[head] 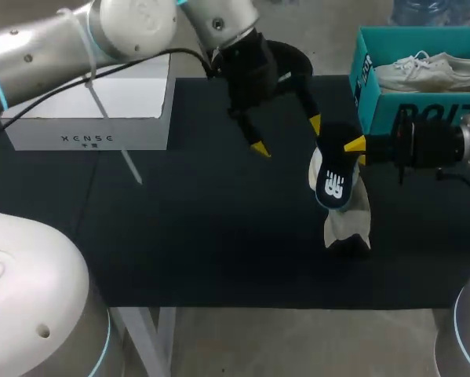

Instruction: Take the shoe out of the shoebox, open the shoe tongue, remove and reinsert the insole, then place the shoe into the shoebox

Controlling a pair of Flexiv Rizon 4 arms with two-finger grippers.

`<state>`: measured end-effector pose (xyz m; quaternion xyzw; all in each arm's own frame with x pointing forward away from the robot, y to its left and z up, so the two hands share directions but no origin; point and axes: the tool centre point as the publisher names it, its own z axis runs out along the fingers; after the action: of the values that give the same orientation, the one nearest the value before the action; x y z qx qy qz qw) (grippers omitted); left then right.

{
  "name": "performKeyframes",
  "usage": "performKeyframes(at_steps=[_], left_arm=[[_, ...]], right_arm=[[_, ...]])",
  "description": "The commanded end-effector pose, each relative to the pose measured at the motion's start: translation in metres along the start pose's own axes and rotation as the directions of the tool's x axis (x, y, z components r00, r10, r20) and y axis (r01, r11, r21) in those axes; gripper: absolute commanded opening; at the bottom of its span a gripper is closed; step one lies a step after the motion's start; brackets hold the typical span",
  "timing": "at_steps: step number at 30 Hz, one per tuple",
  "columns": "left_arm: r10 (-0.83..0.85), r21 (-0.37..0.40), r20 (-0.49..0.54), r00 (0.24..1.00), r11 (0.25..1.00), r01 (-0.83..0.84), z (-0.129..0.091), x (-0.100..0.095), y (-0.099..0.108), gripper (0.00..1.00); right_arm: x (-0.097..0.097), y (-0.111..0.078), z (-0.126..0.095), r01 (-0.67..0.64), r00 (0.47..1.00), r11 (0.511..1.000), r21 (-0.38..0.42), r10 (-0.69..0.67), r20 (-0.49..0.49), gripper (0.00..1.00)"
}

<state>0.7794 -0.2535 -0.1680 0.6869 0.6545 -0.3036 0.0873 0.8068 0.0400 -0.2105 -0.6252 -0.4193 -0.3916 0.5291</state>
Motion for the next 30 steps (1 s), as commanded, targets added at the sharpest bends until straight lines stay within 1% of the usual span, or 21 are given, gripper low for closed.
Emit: performKeyframes(at_steps=[1, 4, 8, 10, 11, 13, 16, 23, 27, 30], left_arm=[[0.018, -0.139, 0.760, 0.649, 0.981, 0.135, 0.014, 0.031, -0.014, 1.00], [0.023, -0.147, 0.802, 0.597, 0.976, 0.160, 0.020, 0.040, -0.011, 1.00], [0.040, -0.157, 0.842, 0.539, 0.972, 0.173, 0.026, 0.043, -0.003, 1.00], [0.052, -0.151, 0.870, 0.491, 0.975, 0.165, 0.028, 0.042, 0.003, 1.00], [0.060, -0.157, 0.871, 0.487, 0.975, 0.161, 0.030, 0.041, 0.006, 1.00], [0.076, -0.148, 0.896, 0.437, 0.980, 0.134, 0.033, 0.036, 0.010, 1.00], [0.077, -0.124, 0.918, 0.390, 0.988, 0.097, 0.040, 0.025, 0.015, 1.00], [0.063, -0.083, 0.926, 0.372, 0.996, 0.039, 0.059, -0.004, 0.022, 1.00], [0.058, -0.078, 0.921, 0.384, 0.996, 0.035, 0.062, -0.013, 0.026, 1.00], [0.043, -0.065, 0.920, 0.389, 0.997, 0.044, 0.061, -0.015, 0.030, 1.00]], right_arm=[[0.000, -0.001, 0.001, -0.001, 1.000, 1.000, -0.004, 0.001, 0.000, 0.00], [0.000, -0.001, 0.001, -0.001, 1.000, 1.000, -0.004, 0.001, 0.000, 0.00], [0.000, -0.001, 0.001, -0.001, 1.000, 1.000, -0.004, 0.001, 0.000, 0.00], [0.000, -0.001, 0.001, -0.001, 1.000, 1.000, -0.004, 0.001, 0.000, 0.00], [0.000, -0.001, 0.001, -0.001, 1.000, 1.000, -0.004, 0.001, 0.000, 0.00], [0.000, -0.001, 0.001, -0.001, 1.000, 1.000, -0.004, 0.001, 0.000, 0.00], [0.000, -0.001, 0.001, -0.001, 1.000, 1.000, -0.004, 0.001, 0.000, 0.00], [0.000, -0.001, 0.001, -0.001, 1.000, 1.000, -0.004, 0.001, 0.000, 0.00], [0.000, -0.001, 0.001, -0.001, 1.000, 1.000, -0.004, 0.001, 0.000, 0.00], [0.000, -0.001, 0.001, -0.001, 1.000, 1.000, -0.004, 0.001, 0.000, 0.00]])
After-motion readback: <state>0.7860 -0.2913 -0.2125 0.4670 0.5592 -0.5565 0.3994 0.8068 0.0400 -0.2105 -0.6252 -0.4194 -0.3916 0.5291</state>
